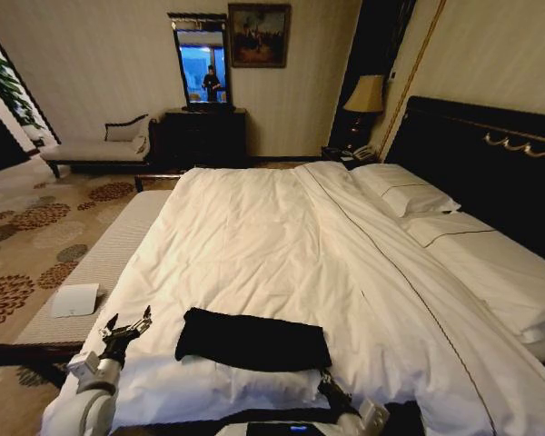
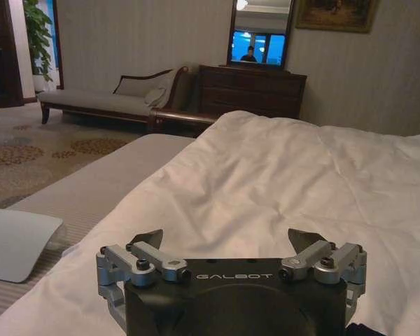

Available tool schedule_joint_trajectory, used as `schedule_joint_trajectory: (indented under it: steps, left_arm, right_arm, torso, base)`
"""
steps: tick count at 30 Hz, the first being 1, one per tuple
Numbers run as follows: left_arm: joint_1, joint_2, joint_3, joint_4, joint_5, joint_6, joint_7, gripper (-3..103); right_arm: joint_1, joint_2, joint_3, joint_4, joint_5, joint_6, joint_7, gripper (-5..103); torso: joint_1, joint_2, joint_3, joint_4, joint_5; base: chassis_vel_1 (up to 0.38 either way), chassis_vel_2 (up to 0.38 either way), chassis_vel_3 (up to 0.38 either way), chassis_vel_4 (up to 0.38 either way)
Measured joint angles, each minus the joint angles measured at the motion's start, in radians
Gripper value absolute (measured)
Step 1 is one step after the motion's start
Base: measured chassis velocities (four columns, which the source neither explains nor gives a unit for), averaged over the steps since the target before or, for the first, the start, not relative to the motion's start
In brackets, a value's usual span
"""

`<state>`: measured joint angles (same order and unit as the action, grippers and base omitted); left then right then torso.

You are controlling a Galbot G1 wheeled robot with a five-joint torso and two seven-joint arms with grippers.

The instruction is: Fold the clothes on the bed.

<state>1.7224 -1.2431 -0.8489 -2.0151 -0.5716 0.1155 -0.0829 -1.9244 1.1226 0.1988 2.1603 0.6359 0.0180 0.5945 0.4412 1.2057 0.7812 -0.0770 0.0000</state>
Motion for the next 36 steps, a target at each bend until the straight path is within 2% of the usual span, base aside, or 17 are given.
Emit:
schedule_joint_trajectory:
  steps: [2, 6, 7, 10, 13, 14, 15, 17, 19, 20, 22, 23, 25, 26, 31, 34, 36]
  left_arm:
    - [0.000, -0.002, 0.003, 0.000, 0.001, -0.002, 0.001, 100]
    - [0.000, -0.003, 0.005, 0.001, 0.003, -0.003, 0.001, 100]
    - [0.000, -0.003, 0.005, 0.000, 0.003, -0.003, 0.001, 100]
    - [0.001, -0.003, 0.005, -0.001, 0.003, -0.003, 0.001, 100]
    - [0.004, -0.004, 0.001, -0.003, 0.003, -0.006, 0.001, 100]
    - [0.004, -0.004, 0.001, -0.003, 0.003, -0.006, 0.001, 100]
    - [0.006, -0.004, -0.001, -0.002, 0.003, -0.009, 0.001, 100]
    - [0.009, -0.005, -0.004, 0.000, 0.003, -0.014, 0.001, 100]
    - [0.010, -0.006, -0.004, 0.001, 0.003, -0.016, 0.001, 100]
    - [0.011, -0.006, -0.005, 0.001, 0.004, -0.016, 0.001, 100]
    - [0.013, -0.009, -0.005, -0.002, 0.004, -0.017, 0.001, 100]
    - [0.013, -0.009, -0.005, -0.002, 0.004, -0.017, 0.001, 100]
    - [0.013, -0.010, -0.006, -0.008, 0.004, -0.017, 0.001, 100]
    - [0.014, -0.010, -0.006, -0.010, 0.005, -0.017, 0.000, 100]
    - [0.016, -0.011, -0.008, -0.014, 0.006, -0.015, -0.001, 100]
    - [0.019, -0.012, -0.010, -0.014, 0.007, -0.015, -0.001, 100]
    - [0.021, -0.014, -0.011, -0.014, 0.008, -0.015, -0.002, 100]
  right_arm:
    - [-0.009, -0.001, 0.002, -0.019, -0.045, 0.010, -0.014, 0]
    - [-0.012, 0.015, -0.006, -0.031, -0.058, 0.022, -0.017, -2]
    - [-0.012, 0.020, -0.008, -0.031, -0.058, 0.024, -0.017, 3]
    - [-0.017, 0.023, -0.009, -0.016, -0.061, 0.025, -0.016, 8]
    - [-0.073, 0.008, -0.010, 0.075, -0.080, 0.026, -0.009, 25]
    - [-0.073, 0.008, -0.010, 0.075, -0.080, 0.026, -0.009, 25]
    - [-0.088, 0.002, -0.008, 0.110, -0.079, 0.024, -0.007, 30]
    - [-0.077, -0.011, 0.012, 0.152, -0.054, 0.010, -0.007, 41]
    - [-0.051, -0.018, 0.026, 0.154, -0.031, -0.002, -0.006, 46]
    - [-0.021, -0.027, 0.041, 0.151, 0.004, -0.016, -0.008, 46]
    - [0.038, -0.054, 0.062, 0.120, 0.102, -0.056, -0.024, 57]
    - [0.038, -0.054, 0.062, 0.120, 0.102, -0.056, -0.024, 57]
    - [0.093, -0.079, 0.066, 0.068, 0.182, -0.089, -0.063, 68]
    - [0.114, -0.089, 0.065, 0.042, 0.200, -0.098, -0.086, 68]
    - [0.198, -0.115, 0.058, -0.059, 0.231, -0.116, -0.182, 90]
    - [0.220, -0.120, 0.058, -0.082, 0.234, -0.116, -0.207, 95]
    - [0.236, -0.124, 0.059, -0.096, 0.240, -0.117, -0.219, 102]
  torso:
    - [0.000, 0.000, 0.000, -0.0001, 0.0000]
    - [0.000, 0.000, 0.000, -0.0001, 0.0000]
    - [0.000, 0.000, 0.000, -0.0001, -0.0001]
    - [0.000, 0.000, 0.000, -0.0001, 0.0000]
    - [0.000, 0.000, 0.000, -0.0002, -0.0001]
    - [0.000, 0.000, 0.000, -0.0002, -0.0001]
    - [0.000, 0.000, 0.000, -0.0003, -0.0003]
    - [0.000, 0.000, 0.000, -0.0004, -0.0004]
    - [0.000, 0.000, 0.000, -0.0003, -0.0003]
    - [0.000, 0.000, 0.000, -0.0002, -0.0001]
    - [0.000, 0.000, 0.000, 0.0001, -0.0001]
    - [0.000, 0.000, 0.000, 0.0001, -0.0001]
    - [0.000, 0.000, 0.000, 0.0000, 0.0004]
    - [0.000, 0.000, 0.000, -0.0001, 0.0002]
    - [0.000, 0.000, 0.000, 0.0000, 0.0000]
    - [0.000, 0.000, 0.000, 0.0000, 0.0000]
    - [0.000, 0.000, 0.000, -0.0001, 0.0000]
  base:
    - [0.000, 0.000, 0.000, 0.000]
    - [0.000, 0.000, 0.000, 0.000]
    - [0.000, 0.000, 0.000, 0.000]
    - [0.000, 0.000, 0.000, 0.000]
    - [0.000, 0.000, 0.000, 0.000]
    - [0.000, 0.000, 0.000, 0.000]
    - [0.000, 0.000, 0.000, 0.000]
    - [0.000, 0.000, 0.000, 0.000]
    - [0.000, 0.000, 0.000, 0.000]
    - [0.000, 0.000, 0.000, 0.000]
    - [0.000, 0.000, 0.000, 0.000]
    - [0.000, 0.000, 0.000, 0.000]
    - [0.000, 0.000, 0.000, 0.000]
    - [0.000, 0.000, 0.000, 0.000]
    - [0.000, 0.000, 0.000, 0.000]
    - [0.000, 0.000, 0.000, 0.000]
    - [0.000, 0.000, 0.000, 0.000]
